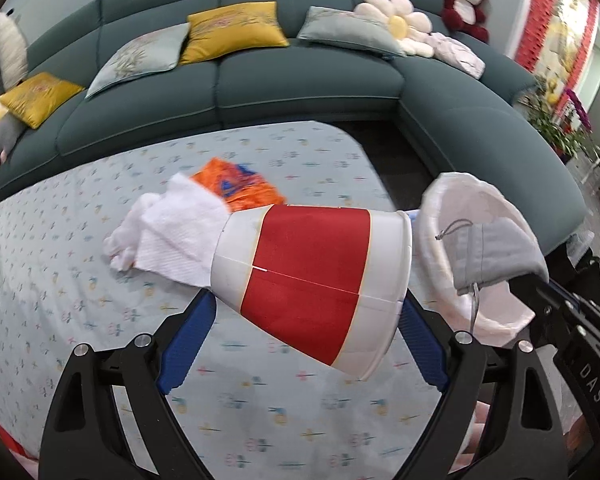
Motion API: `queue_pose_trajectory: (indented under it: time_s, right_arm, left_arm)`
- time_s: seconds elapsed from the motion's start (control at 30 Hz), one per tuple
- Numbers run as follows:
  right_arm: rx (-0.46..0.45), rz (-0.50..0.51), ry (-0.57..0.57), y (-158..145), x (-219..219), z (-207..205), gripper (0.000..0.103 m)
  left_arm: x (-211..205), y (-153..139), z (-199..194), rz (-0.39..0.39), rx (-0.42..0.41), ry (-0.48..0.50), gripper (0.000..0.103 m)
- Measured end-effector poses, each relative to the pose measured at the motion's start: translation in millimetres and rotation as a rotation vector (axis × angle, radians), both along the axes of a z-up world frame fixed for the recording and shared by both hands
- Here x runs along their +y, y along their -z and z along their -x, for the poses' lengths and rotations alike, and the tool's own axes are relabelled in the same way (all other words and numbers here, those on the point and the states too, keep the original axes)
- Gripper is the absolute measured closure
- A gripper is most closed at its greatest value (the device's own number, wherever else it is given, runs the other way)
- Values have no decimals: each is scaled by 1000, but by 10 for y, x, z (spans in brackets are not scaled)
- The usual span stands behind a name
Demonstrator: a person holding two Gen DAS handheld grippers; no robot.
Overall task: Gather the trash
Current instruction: 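Carry cup and grey pouch over the bin and release both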
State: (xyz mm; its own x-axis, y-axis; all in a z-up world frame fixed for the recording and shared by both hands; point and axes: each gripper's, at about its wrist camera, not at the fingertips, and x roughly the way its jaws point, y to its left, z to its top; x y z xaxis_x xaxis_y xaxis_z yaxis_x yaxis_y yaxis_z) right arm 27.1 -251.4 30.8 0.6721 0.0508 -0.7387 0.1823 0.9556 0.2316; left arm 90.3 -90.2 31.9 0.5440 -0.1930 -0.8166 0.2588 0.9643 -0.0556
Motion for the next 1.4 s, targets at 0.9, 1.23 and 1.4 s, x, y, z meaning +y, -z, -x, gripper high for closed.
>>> queue_pose_trajectory:
  time_s: [0.9, 1.23, 1.4]
  right_arm:
    - [0, 16, 174, 103, -1329, 202, 98]
    - [27, -7, 206, 292, -1498, 81, 87]
    - [23, 0, 202, 315, -1479, 64, 73]
  left_arm:
    - [-1609, 91, 28, -20, 29, 255, 18]
    - [-1823, 155, -123, -5, 29, 241, 16]
    - [-1695, 171, -168, 15, 32, 198, 16]
